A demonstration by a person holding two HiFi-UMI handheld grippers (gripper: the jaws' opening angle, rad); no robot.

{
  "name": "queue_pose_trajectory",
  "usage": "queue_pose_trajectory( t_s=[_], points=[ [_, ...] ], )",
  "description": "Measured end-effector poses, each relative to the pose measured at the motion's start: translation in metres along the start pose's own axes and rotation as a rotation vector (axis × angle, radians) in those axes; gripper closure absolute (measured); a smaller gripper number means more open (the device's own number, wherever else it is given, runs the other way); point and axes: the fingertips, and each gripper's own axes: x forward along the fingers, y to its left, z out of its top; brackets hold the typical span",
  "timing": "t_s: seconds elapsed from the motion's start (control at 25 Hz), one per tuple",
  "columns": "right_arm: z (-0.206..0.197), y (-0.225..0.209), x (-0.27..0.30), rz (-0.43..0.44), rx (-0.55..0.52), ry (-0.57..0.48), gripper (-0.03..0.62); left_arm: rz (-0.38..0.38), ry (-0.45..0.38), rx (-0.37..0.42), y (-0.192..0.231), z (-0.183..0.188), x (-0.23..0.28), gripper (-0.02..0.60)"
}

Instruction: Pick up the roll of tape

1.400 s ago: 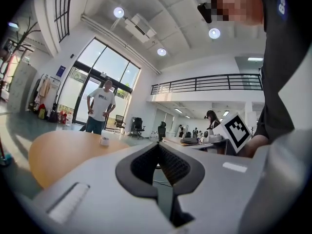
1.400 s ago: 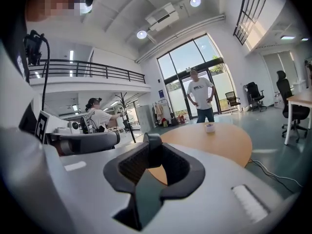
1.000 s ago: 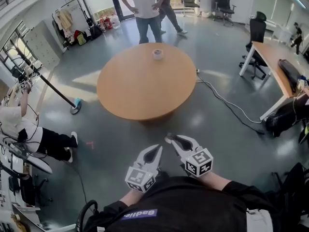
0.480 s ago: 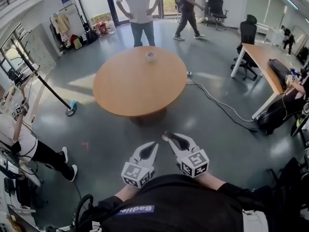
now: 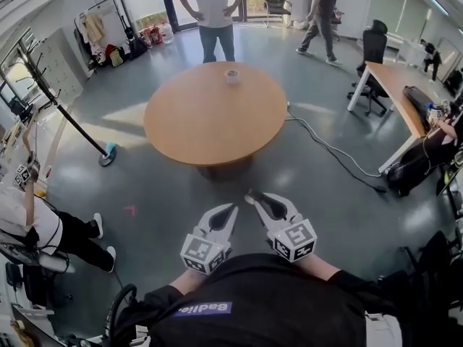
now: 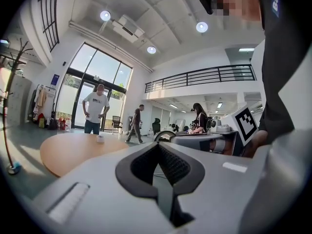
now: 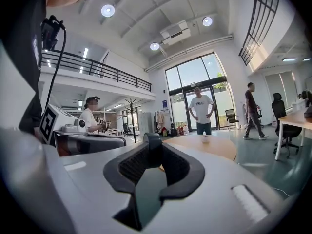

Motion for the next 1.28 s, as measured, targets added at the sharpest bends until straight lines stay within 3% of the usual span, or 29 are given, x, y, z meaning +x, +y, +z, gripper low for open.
queue_pose_trajectory(
  t_s=[0.44,1.28],
  points=[
    [0.002,0.030,0.013,0.042,0.005,0.001,0.513,0.015,-0.009,0.004,0.010,0.004,-0.024,0.563],
    [0.003,0.025,0.010,0.068,0.004,-0.007,0.513,0.030,-0.006,0.002,0.004,-0.002,-0.020,0.563]
  ],
)
